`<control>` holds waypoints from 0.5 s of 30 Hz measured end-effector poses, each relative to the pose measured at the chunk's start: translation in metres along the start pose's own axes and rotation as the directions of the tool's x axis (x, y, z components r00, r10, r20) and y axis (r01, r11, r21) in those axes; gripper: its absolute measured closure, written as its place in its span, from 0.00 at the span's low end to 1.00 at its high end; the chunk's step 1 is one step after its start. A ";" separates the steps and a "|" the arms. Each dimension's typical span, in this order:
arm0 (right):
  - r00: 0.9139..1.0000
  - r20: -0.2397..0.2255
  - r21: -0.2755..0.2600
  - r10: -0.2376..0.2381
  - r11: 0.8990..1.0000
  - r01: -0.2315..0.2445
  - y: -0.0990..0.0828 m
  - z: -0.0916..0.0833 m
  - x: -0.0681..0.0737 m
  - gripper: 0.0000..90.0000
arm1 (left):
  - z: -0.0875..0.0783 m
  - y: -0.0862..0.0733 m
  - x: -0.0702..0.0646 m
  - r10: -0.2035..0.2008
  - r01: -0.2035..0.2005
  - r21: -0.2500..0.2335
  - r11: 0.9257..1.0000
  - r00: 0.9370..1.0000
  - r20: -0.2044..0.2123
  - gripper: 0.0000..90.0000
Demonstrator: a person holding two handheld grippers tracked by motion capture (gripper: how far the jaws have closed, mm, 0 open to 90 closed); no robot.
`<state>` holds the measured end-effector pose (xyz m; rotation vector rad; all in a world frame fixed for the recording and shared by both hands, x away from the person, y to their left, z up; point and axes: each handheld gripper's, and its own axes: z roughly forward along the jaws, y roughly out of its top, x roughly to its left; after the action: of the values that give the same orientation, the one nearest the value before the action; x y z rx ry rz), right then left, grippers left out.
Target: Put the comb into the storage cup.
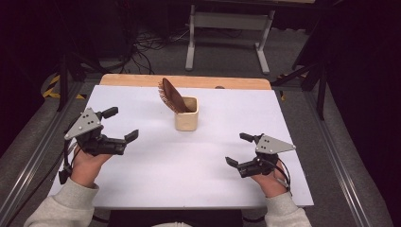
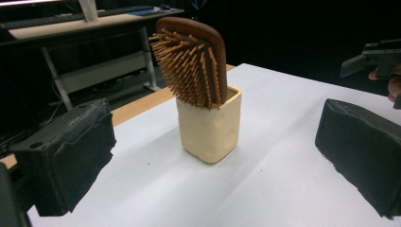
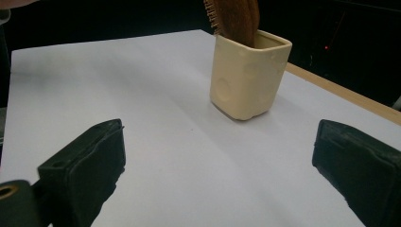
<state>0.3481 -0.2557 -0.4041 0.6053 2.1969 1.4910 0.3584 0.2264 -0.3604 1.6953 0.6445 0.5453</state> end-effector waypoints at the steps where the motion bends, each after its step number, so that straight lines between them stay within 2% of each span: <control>1: 1.000 0.000 0.001 -0.003 1.000 0.003 0.000 0.000 0.000 0.04 | -0.001 -0.004 0.000 -0.004 0.004 0.006 1.000 1.000 0.006 0.00; 12: 1.000 0.004 0.004 -0.004 1.000 0.004 -0.008 -0.002 0.001 0.03 | -0.001 -0.047 0.001 -0.014 0.014 0.055 0.998 1.000 0.014 0.00; 15: 1.000 0.006 0.007 -0.001 1.000 0.001 -0.011 -0.002 0.001 0.03 | -0.003 -0.057 0.002 -0.024 0.023 0.053 0.998 1.000 0.017 0.00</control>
<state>0.3444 -0.2601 -0.4141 0.6101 2.1982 1.4797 0.3505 0.2386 -0.4157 1.7382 0.6710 0.5000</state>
